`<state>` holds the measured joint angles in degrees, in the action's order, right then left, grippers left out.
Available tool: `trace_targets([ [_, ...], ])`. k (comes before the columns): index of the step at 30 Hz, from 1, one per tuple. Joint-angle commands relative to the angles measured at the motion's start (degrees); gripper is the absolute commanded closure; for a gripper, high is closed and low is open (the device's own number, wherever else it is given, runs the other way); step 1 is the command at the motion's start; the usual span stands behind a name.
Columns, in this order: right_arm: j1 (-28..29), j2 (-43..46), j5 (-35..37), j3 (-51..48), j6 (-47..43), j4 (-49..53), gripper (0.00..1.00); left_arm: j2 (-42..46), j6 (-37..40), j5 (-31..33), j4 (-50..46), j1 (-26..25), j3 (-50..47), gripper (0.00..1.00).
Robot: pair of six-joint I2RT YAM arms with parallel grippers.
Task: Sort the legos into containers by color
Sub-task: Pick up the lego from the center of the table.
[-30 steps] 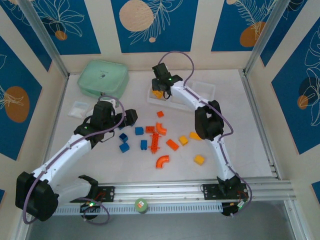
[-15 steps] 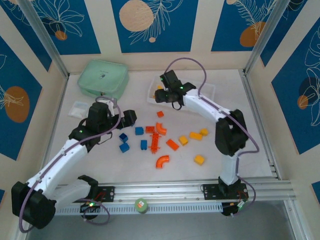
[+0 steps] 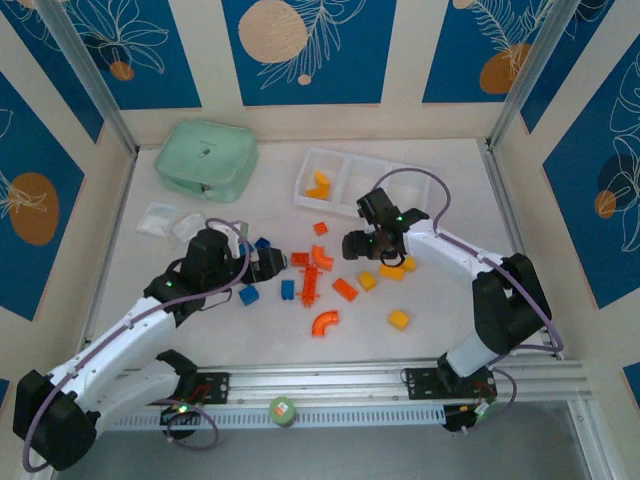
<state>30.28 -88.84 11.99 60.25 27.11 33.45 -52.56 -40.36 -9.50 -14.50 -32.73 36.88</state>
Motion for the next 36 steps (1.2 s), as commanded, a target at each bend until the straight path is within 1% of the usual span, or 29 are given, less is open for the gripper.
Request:
trace_targets([
  [1,-0.48,1.91,-4.90,-3.14,1.89,-3.24,0.26,0.10,-2.66,2.63,3.38,-2.66,-1.40,0.01],
  [8,-0.88,-0.13,-5.88,-6.46,2.73,-6.37,0.25,-2.06,-4.71,5.68,6.41,-6.32,-2.11,0.01],
  [11,-0.58,-0.52,-5.84,-7.81,3.29,-7.66,0.25,-2.88,-5.07,6.74,7.21,-7.02,-2.34,0.01],
  [16,0.44,-1.38,-5.66,-7.93,3.30,-7.26,0.28,-4.26,-5.08,6.95,7.66,-7.24,-2.30,0.01],
  [21,1.00,-2.82,-1.19,-7.94,4.27,-4.81,0.28,-4.64,-4.82,7.12,7.89,-7.26,-2.23,0.01],
  [25,2.67,-3.10,-0.96,-8.26,4.09,-4.18,0.34,-4.83,-4.55,7.32,7.83,-7.26,-2.04,0.01],
  [28,3.89,-2.68,0.38,-9.05,4.85,-3.93,0.42,-5.08,-4.53,7.65,7.91,-7.26,-2.10,0.01],
  [33,3.99,-3.30,3.35,-9.36,6.11,-2.78,0.48,-5.78,-4.55,7.26,8.24,-7.26,-1.88,0.01],
  [36,3.99,-3.79,3.32,-9.02,5.67,-2.49,0.53,-6.07,-4.22,7.51,7.50,-7.26,-1.33,0.01],
])
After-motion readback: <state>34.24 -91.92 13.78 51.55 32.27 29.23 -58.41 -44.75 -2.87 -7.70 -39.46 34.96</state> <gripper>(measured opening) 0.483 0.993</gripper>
